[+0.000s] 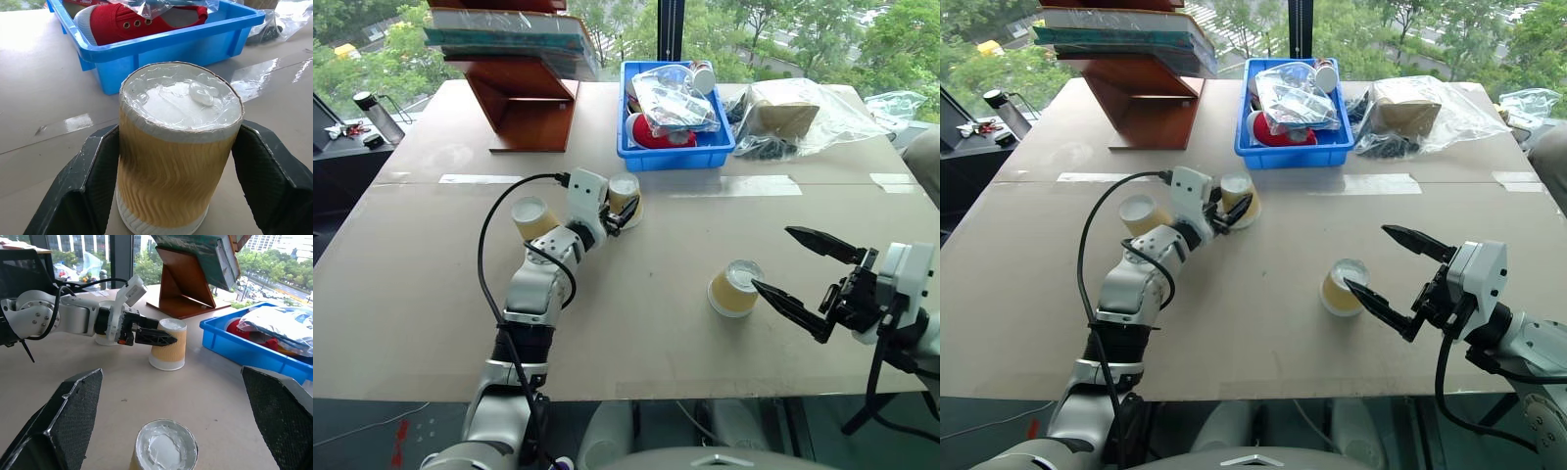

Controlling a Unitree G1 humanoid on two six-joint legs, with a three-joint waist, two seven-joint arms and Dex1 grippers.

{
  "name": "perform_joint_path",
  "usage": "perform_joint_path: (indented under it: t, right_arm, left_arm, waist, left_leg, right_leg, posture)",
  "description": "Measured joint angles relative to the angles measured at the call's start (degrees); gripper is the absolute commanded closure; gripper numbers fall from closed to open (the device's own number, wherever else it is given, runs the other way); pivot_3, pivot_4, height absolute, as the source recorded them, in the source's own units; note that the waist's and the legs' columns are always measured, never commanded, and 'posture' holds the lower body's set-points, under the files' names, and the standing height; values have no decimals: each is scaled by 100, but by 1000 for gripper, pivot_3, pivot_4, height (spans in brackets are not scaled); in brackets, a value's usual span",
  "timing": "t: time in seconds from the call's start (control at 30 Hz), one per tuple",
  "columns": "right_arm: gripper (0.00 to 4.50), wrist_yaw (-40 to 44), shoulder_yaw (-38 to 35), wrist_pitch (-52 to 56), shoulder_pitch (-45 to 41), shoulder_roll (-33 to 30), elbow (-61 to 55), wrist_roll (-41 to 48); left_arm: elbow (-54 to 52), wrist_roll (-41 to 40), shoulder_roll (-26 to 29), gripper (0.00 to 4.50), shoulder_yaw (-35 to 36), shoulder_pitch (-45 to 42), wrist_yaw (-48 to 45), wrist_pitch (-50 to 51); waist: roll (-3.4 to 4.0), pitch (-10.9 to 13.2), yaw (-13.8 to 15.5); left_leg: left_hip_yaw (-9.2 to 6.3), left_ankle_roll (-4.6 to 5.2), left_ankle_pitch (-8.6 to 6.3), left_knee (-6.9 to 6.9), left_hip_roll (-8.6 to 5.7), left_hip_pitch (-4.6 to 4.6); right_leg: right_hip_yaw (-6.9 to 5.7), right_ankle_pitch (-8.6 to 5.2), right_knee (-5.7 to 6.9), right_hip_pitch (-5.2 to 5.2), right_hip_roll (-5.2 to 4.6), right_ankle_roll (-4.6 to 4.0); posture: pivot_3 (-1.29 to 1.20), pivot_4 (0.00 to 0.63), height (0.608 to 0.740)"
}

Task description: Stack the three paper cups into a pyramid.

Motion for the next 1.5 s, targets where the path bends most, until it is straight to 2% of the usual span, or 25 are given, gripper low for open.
perform_joint_path:
  t: [0.13,0.23,0.43,0.57,1.07,1.5]
  right_arm:
    - [0,-5,3,0,1,0,1,0]
    - [0,-9,14,2,-5,0,4,1]
    - [0,65,28,3,-5,-2,51,8]
    - [0,81,76,2,-2,11,55,-10]
    - [0,13,83,18,246,19,-37,-26]
    - [0,-51,23,22,450,0,-202,-3]
  left_arm:
    - [-114,-24,38,1632,8,176,-120,-70]
    - [-533,-410,204,1632,84,427,-593,18]
    - [-2134,-1854,1417,1632,175,1381,-2496,836]
    - [-2317,-2039,1756,1632,32,1671,-3182,816]
    - [-1705,-1422,1567,1632,-934,1498,-3911,-124]
    - [-1481,-1124,1288,1632,-1126,1409,-3881,-320]
  waist:
    - [0,0,-3]
    - [0,0,-21]
    - [4,1,-35]
    - [6,2,-11]
    - [5,2,-25]
    - [5,2,-36]
  left_leg:
    - [0,0,0,0,1,0]
    - [0,0,0,-1,3,0]
    - [3,-1,0,-2,18,6]
    - [2,17,-9,3,5,8]
    - [1,25,-13,3,0,7]
    - [0,25,-14,2,1,6]
  right_leg:
    - [1,0,0,0,0,0]
    - [1,0,0,-1,-1,0]
    - [2,0,1,3,-2,0]
    - [3,1,0,8,-1,3]
    - [2,1,0,8,0,3]
    - [2,1,0,7,0,3]
  posture:
    - [0,150,740]
    - [0,150,740]
    - [0,150,740]
    - [0,150,740]
    - [0,150,740]
    - [0,150,740]
